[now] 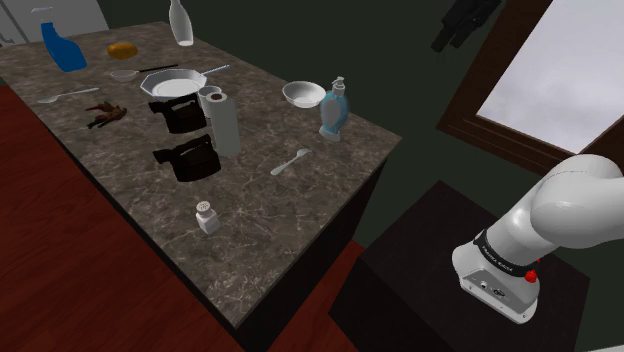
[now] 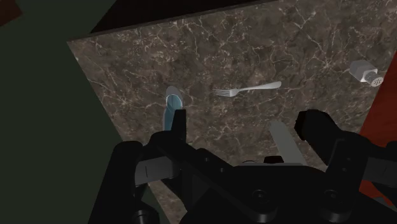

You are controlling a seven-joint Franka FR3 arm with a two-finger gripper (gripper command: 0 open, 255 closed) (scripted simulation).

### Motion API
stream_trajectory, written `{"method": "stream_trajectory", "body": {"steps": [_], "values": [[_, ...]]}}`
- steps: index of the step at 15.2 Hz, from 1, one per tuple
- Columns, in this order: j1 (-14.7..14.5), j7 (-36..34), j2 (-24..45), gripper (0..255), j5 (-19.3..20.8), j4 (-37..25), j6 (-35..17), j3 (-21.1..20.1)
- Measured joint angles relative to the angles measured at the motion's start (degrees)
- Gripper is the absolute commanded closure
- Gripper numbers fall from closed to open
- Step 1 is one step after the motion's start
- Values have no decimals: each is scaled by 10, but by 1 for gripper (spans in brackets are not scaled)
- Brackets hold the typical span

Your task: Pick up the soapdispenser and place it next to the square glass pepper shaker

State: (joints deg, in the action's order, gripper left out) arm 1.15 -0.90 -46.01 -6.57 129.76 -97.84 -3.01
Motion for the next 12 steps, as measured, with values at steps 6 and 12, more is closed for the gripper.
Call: {"method": "stream_trajectory", "body": {"steps": [6,12], "values": [[1,25,45,0,-6,29,-74,17],[0,74,132,0,-21,48,-181,51]]}}
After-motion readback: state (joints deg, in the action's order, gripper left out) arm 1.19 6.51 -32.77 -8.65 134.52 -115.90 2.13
